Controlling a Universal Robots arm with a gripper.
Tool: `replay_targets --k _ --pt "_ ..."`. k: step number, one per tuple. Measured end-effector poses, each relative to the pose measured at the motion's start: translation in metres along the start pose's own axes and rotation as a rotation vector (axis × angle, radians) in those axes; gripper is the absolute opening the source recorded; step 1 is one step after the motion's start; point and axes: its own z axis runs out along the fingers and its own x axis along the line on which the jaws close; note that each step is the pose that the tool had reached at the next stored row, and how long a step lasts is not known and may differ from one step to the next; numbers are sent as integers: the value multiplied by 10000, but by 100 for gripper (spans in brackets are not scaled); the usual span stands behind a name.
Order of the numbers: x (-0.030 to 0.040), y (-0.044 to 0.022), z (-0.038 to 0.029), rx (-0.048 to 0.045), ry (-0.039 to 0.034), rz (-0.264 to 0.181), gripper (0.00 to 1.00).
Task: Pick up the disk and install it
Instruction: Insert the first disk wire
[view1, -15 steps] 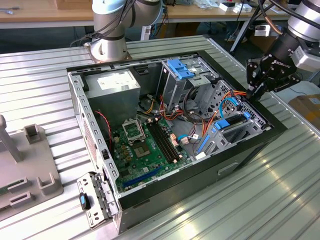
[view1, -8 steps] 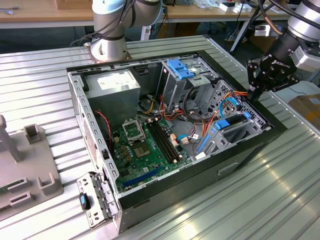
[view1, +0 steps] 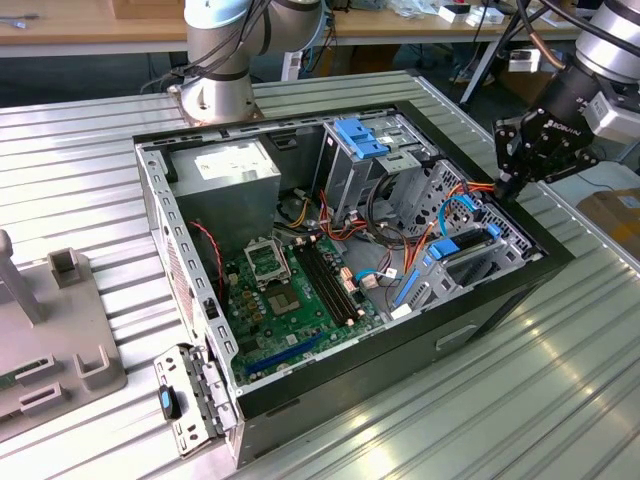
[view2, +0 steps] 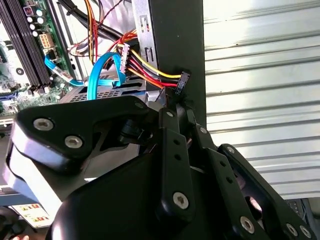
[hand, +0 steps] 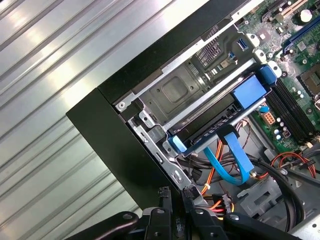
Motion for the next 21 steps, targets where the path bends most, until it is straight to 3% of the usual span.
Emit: replay_targets --k 3,5,6,8,13,17,19,21 --pt "0 0 0 -1 -2 -97 20" --pt "0 1 3 -8 -6 -621 20" --pt "0 0 8 -19 -10 -1160 20" --pt "0 0 12 -28 -16 -1778 20" --pt "0 0 13 -29 -18 -1880 20" --pt "0 0 -27 -25 -22 -1934 20" --pt "0 0 -25 -30 -23 -2180 20" --pt "0 0 -10 -34 -28 -2732 20"
